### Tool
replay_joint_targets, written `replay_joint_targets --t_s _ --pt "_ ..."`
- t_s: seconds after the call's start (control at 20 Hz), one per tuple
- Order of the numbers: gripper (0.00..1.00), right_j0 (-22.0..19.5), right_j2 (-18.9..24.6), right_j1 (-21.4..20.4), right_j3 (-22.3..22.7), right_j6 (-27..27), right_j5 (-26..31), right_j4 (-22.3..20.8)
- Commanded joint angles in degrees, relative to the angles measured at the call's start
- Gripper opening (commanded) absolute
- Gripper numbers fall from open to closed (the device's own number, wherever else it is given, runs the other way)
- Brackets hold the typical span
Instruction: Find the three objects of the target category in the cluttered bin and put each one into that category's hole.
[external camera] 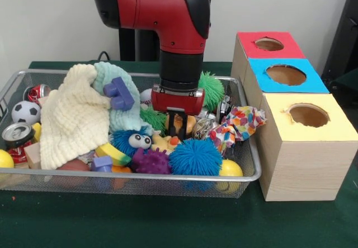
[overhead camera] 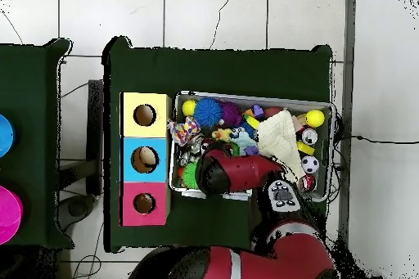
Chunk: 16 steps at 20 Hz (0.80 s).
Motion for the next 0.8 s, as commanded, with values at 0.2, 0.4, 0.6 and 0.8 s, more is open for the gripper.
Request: replay_joint_targets --t_s 0.2,0.4,0.6,0.8 --pt "0.0 0.42 0.75 2.29 0.8 3.49 4.54 -0.33" --pt "0.0 7.81 -8.38 -0.7 2.48 8.76 -4.62 0.82" --pt "0.0 13.53 -14.63 -8.15 7.63 9.84 -7.1 1.95" --pt "0.0 17.71 -19.17 -14.22 12.07 10.55 -9.0 3.22"
